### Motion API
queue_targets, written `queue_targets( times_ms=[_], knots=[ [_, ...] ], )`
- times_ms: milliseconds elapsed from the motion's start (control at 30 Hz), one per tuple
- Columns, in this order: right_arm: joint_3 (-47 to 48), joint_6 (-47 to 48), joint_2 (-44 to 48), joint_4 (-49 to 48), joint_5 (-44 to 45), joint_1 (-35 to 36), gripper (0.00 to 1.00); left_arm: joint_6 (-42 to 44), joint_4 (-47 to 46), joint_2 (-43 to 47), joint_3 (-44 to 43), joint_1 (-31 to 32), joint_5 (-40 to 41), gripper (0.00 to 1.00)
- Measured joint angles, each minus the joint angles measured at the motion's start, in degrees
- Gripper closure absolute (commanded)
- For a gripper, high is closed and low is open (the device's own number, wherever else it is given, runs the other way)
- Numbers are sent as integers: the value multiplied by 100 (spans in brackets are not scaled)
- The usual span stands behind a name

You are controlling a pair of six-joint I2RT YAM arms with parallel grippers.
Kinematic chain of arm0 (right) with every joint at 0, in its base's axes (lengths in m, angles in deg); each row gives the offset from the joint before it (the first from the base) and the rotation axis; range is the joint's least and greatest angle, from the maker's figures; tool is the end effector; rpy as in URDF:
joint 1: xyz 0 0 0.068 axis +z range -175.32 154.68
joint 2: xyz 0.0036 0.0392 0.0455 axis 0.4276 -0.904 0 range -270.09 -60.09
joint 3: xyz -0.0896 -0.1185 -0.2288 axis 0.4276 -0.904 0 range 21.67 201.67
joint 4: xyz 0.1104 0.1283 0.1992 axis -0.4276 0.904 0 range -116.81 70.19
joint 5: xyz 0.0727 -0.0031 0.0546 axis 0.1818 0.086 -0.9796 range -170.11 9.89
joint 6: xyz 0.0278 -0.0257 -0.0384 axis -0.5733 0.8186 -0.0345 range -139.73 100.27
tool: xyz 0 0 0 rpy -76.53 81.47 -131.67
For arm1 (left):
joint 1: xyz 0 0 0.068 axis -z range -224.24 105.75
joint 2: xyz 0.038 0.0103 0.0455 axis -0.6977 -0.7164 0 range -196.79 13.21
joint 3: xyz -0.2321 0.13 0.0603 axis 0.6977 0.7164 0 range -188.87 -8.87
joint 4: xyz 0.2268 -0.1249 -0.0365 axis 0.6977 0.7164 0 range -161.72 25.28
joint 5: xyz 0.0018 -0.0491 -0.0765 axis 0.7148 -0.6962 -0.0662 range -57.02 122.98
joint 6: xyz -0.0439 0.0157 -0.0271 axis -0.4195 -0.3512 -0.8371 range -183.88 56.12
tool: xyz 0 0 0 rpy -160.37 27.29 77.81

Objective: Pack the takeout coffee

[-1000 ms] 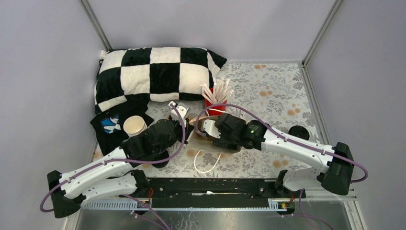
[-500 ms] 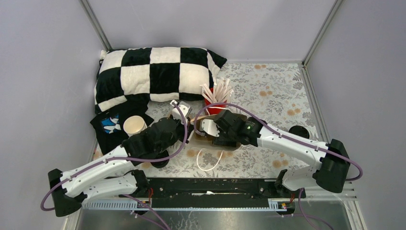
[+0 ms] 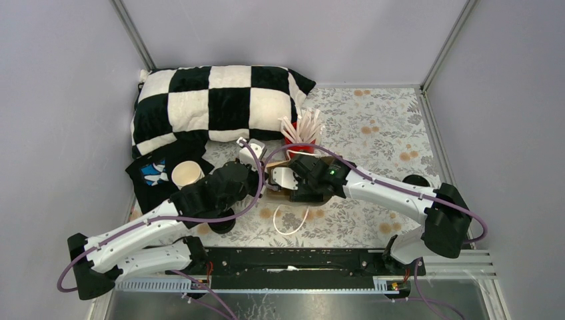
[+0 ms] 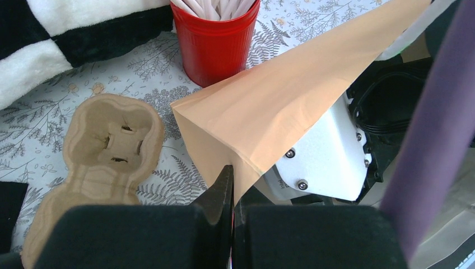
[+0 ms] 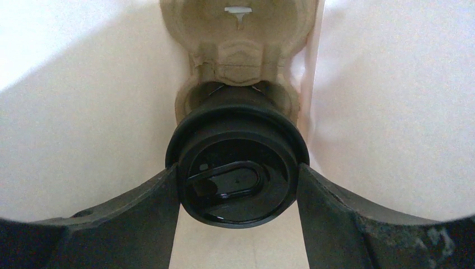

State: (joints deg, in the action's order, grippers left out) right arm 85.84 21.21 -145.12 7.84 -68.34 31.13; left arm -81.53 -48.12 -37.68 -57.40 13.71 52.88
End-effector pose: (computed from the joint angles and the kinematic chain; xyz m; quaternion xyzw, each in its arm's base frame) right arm 0.1770 0.2536 0.2555 -0.6936 0.6499 -0.0573 0.3054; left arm 0.1150 -0.1610 0.3212 0.2017 0.8155 -0.2044 0.5025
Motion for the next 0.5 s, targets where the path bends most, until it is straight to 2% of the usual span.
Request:
queue_targets(
  times_ms=[500],
  knots=[
    [-260, 138, -219, -931, -251, -72, 74, -85, 192, -72, -101, -9, 339, 100]
  ],
)
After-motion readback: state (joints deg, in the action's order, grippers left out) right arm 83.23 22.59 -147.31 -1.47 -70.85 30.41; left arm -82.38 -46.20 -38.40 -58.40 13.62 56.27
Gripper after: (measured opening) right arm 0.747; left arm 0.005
